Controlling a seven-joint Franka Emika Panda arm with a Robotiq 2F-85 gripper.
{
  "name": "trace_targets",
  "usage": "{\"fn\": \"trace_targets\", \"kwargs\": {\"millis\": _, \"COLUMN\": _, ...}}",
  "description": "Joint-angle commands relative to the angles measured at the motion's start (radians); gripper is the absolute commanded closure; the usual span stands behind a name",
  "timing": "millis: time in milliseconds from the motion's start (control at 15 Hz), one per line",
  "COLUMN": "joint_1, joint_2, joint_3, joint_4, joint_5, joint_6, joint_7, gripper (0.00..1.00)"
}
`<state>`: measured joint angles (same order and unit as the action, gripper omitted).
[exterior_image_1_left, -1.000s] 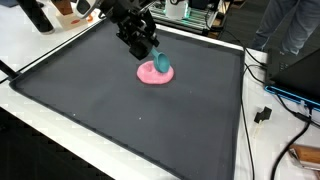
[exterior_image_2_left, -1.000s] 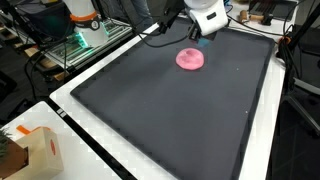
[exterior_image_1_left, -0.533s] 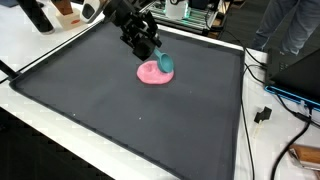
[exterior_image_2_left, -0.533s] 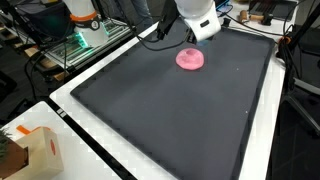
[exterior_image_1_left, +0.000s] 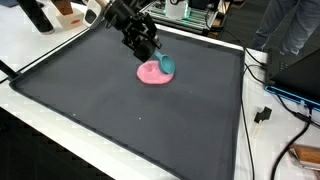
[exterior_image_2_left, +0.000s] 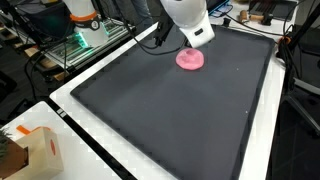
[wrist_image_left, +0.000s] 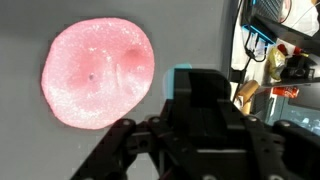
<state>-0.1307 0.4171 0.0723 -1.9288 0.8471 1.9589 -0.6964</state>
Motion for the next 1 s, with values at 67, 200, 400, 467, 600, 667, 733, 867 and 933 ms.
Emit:
{"fn": "trace_targets", "kwargs": {"millis": 67, "joint_1": -0.001, "joint_2": -0.003, "joint_3": -0.007, "joint_4": -0.036, "joint_5": 0.087, "joint_6": 0.016, "joint_7": -0.034, "gripper": 0.75}}
{"fn": "trace_targets", "kwargs": {"millis": 200, "joint_1": 0.007, "joint_2": 0.0, "joint_3": -0.011, "joint_4": -0.04, "joint_5": 0.101, "joint_6": 0.023, "joint_7": -0.028, "gripper": 0.75}}
{"fn": "trace_targets", "kwargs": {"millis": 400, "joint_1": 0.02, "joint_2": -0.003, "joint_3": -0.013, "joint_4": -0.046, "joint_5": 0.104, "joint_6": 0.042, "joint_7": -0.009, "gripper": 0.75}}
{"fn": "trace_targets", "kwargs": {"millis": 467, "joint_1": 0.022, "joint_2": -0.003, "joint_3": -0.013, "joint_4": -0.047, "joint_5": 0.105, "joint_6": 0.049, "joint_7": -0.009, "gripper": 0.75}}
{"fn": "trace_targets", "kwargs": {"millis": 600, "joint_1": 0.029, "joint_2": -0.006, "joint_3": -0.014, "joint_4": -0.049, "joint_5": 0.102, "joint_6": 0.059, "joint_7": 0.005, "gripper": 0.75}}
{"fn": "trace_targets", "kwargs": {"millis": 667, "joint_1": 0.032, "joint_2": -0.008, "joint_3": -0.015, "joint_4": -0.051, "joint_5": 0.098, "joint_6": 0.062, "joint_7": 0.015, "gripper": 0.75}}
{"fn": "trace_targets", "kwargs": {"millis": 733, "joint_1": 0.036, "joint_2": -0.011, "joint_3": -0.015, "joint_4": -0.054, "joint_5": 0.094, "joint_6": 0.07, "joint_7": 0.029, "gripper": 0.75}}
{"fn": "trace_targets", "kwargs": {"millis": 867, "joint_1": 0.041, "joint_2": -0.017, "joint_3": -0.015, "joint_4": -0.06, "joint_5": 0.09, "joint_6": 0.084, "joint_7": 0.039, "gripper": 0.75}}
{"fn": "trace_targets", "kwargs": {"millis": 933, "joint_1": 0.044, "joint_2": -0.019, "joint_3": -0.015, "joint_4": -0.062, "joint_5": 0.086, "joint_6": 0.092, "joint_7": 0.049, "gripper": 0.75}}
